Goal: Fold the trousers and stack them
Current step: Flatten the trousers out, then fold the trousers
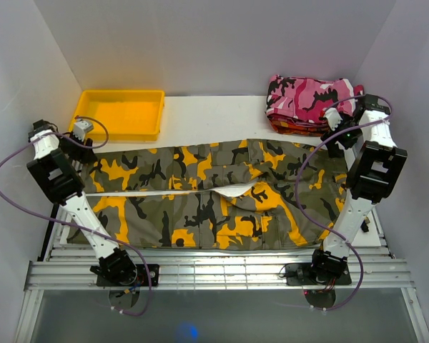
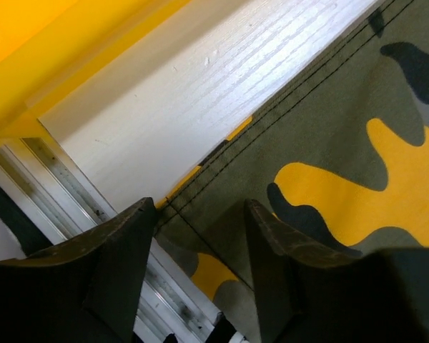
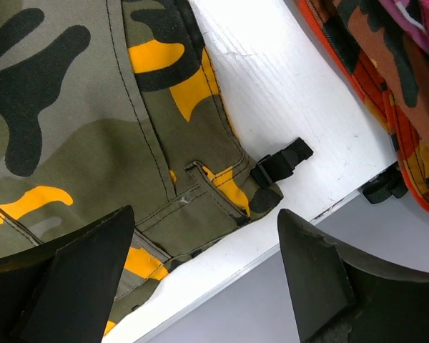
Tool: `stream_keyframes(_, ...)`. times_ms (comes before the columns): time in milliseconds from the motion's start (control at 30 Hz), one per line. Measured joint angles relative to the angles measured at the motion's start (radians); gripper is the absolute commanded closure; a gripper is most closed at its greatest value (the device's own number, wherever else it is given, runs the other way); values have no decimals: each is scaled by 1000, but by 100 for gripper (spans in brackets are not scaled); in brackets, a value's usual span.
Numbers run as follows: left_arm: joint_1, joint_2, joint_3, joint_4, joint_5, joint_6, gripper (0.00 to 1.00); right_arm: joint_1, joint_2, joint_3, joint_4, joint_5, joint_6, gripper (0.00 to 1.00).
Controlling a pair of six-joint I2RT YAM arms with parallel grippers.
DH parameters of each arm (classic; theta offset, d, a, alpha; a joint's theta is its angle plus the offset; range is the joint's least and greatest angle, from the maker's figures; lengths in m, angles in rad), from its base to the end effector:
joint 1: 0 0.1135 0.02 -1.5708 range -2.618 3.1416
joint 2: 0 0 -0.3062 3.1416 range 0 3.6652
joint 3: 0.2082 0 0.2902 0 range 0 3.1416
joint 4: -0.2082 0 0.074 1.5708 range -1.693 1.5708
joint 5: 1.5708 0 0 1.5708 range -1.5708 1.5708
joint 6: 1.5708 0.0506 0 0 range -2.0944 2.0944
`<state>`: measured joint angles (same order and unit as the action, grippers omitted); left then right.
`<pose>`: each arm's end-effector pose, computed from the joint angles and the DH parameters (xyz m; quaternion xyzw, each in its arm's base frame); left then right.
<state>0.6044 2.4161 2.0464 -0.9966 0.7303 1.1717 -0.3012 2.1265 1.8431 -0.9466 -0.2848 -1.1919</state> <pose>0.4785 0.2894 0.1606 0.2950 0.8819 -0.1502 0.3358 0.4931 -0.1383 0.2363 -0.4420 0.8700 -0.0113 0.2182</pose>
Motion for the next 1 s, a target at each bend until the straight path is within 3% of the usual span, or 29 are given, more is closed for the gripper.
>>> stream_keyframes(33, -3, 0, 0, 2, -11, 10, 51, 0, 0, 0, 0, -1, -2, 14)
stream_keyframes(133, -14, 0, -8, 18, -39, 44, 68, -1, 0, 0, 0, -4, -10, 15)
stream_keyframes(367, -19, -26, -59, 53, -42, 74, 94, -1, 34, 63, 1, -10, -17, 15)
stream_keyframes(500, -19, -42, -91, 82, -43, 78, 100, -1, 88, 122, 11, -30, -18, 13)
stream_keyframes(800, -22, -69, -138, 121, -51, 80, 100, 7, 233, 162, 6, -66, -29, 14)
stream_keyframes(900, -24, -81, -158, 133, -53, 80, 100, 8, 237, 166, 9, -65, -31, 21)
stream_keyframes(1000, -24, -90, -174, 142, -53, 78, 100, 9, 250, 186, -13, -66, -31, 56)
